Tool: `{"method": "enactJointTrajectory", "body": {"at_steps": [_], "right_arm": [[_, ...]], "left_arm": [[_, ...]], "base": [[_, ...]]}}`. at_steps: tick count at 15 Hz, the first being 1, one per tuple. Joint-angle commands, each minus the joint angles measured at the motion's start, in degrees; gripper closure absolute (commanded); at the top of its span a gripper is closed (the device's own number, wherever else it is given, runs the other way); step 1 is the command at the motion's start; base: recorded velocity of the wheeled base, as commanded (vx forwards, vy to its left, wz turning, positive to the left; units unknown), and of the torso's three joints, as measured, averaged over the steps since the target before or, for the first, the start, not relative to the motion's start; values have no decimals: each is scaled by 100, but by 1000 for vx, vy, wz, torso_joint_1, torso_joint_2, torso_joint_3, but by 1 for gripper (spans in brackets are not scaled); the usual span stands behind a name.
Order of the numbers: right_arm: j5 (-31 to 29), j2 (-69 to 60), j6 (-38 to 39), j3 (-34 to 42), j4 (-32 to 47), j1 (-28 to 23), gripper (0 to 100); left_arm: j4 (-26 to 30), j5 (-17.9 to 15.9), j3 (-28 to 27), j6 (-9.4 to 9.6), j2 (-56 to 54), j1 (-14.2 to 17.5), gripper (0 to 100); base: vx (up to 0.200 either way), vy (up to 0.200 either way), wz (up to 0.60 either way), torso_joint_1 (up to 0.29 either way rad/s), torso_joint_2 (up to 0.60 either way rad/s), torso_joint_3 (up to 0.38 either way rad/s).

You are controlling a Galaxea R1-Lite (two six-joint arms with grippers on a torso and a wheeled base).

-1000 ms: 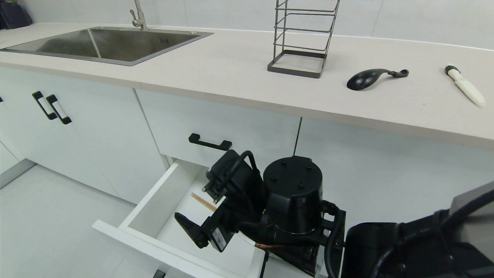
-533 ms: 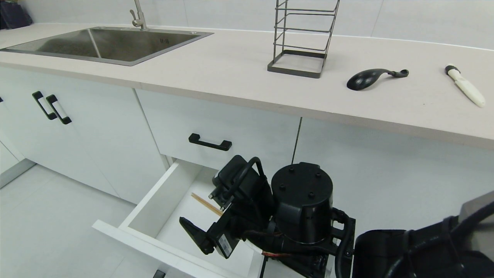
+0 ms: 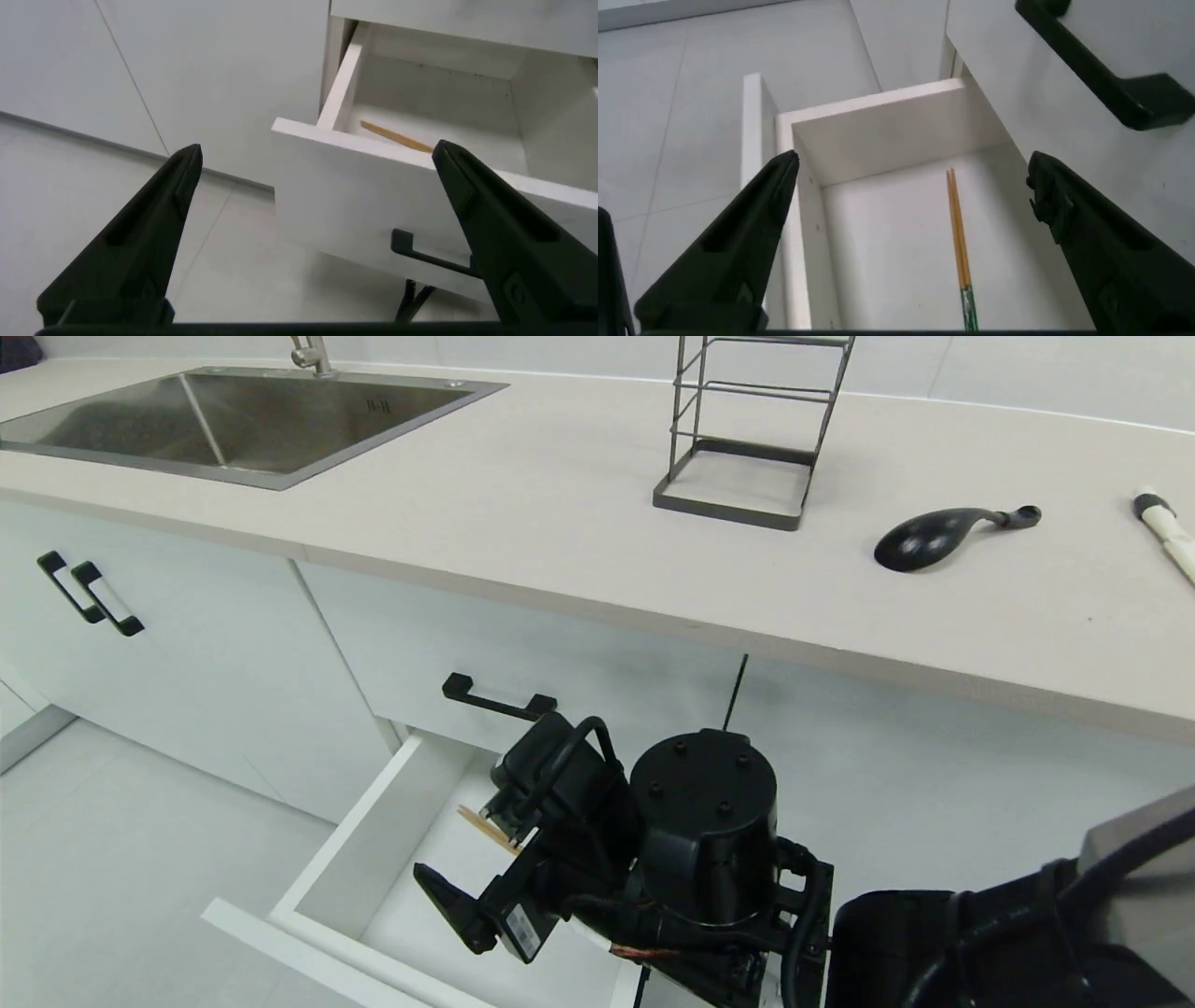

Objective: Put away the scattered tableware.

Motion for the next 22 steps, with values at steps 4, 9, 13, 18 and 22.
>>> {"method": "enactJointTrajectory", "body": {"at_steps": [4,9,13,18,22], "right_arm": [[3,22,17,-24,-2,103,0],[3,65,43,-147,33,77,0],[3,136,43,-472,279,77,0],[-6,127,34,-428,613,-38,0],[29,-523,-150,-419,2213,-398,0]], "left_arm": [[-7,0,1,-2,7,1,0],[-7,0,1,-2,7,1,0],[-7,0,1,-2,7,1,0],[-7,0,1,-2,7,1,0],[-7,0,1,-2,7,1,0]], "base": [[0,0,0,193,-627,-182],[0,0,0,188,-487,-212],[0,0,0,294,-497,-225],[0,0,0,301,-501,-238],[0,0,0,289,-538,-255]]}}
